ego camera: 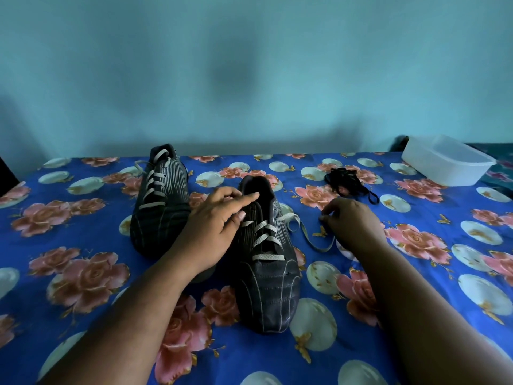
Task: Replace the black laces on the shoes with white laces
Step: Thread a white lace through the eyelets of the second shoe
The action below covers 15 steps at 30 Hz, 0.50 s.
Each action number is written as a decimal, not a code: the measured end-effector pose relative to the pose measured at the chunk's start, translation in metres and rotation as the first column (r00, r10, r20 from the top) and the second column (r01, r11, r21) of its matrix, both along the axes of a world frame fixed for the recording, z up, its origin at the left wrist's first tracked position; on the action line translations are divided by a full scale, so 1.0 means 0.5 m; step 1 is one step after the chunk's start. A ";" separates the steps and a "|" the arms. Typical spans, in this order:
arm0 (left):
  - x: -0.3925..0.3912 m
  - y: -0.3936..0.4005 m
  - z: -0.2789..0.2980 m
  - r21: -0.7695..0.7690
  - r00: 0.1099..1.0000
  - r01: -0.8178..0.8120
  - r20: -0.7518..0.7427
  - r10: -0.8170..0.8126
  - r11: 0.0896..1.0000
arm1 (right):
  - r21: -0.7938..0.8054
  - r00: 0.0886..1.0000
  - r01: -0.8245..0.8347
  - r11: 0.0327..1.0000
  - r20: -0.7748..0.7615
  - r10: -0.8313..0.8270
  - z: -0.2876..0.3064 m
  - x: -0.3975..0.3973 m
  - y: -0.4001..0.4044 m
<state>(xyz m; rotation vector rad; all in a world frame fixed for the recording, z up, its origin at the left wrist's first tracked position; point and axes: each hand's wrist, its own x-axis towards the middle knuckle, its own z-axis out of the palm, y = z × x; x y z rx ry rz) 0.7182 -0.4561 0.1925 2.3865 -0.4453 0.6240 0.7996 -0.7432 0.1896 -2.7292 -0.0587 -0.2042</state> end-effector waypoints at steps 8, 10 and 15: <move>0.011 0.030 0.011 -0.216 0.995 0.061 -0.062 -0.076 0.974 | 0.320 0.989 -0.120 0.940 0.117 0.086 0.007 0.004 0.003; 0.004 0.017 0.016 -0.206 0.995 0.072 -0.057 -0.086 0.976 | 0.370 0.993 -0.110 0.922 0.089 0.083 0.008 0.006 0.009; -0.004 -0.005 0.006 -0.010 0.999 0.032 0.012 -0.032 0.999 | 0.216 0.991 -0.120 0.969 -0.035 0.131 0.005 0.001 0.021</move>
